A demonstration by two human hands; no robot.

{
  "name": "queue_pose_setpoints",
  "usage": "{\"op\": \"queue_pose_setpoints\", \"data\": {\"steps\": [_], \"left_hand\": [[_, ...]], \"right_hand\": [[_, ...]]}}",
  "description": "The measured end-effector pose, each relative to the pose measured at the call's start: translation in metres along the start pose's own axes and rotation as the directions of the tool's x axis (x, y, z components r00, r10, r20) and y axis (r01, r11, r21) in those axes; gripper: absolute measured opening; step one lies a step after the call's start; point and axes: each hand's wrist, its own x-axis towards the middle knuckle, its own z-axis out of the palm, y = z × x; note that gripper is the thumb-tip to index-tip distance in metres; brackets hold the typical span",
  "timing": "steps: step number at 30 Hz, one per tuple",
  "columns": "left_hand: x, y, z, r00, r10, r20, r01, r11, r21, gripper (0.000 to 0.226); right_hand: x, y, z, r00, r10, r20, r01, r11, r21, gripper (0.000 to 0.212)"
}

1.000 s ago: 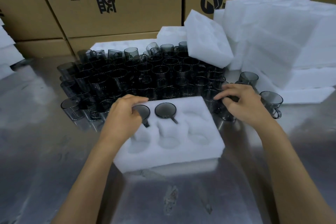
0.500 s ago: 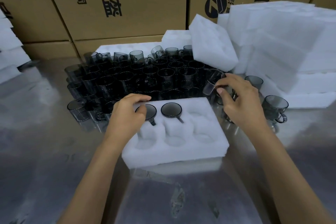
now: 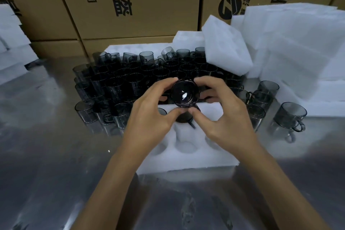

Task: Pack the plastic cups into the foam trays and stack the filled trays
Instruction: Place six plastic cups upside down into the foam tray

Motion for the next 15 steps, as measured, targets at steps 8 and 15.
{"op": "queue_pose_setpoints", "data": {"steps": [8, 15], "left_hand": [[0.0, 0.001, 0.017, 0.997, 0.005, 0.082, 0.004, 0.995, -0.101, 0.065], [0.026, 0.004, 0.051, 0.915, -0.076, 0.395, 0.063, 0.997, 0.047, 0.068]], "right_hand": [[0.004, 0.008, -0.012, 0.994, 0.085, 0.075, -0.09, 0.993, 0.07, 0.063], [0.005, 0.036, -0.044, 0.889, 0.405, 0.214, -0.447, 0.869, 0.213, 0.043]]}}
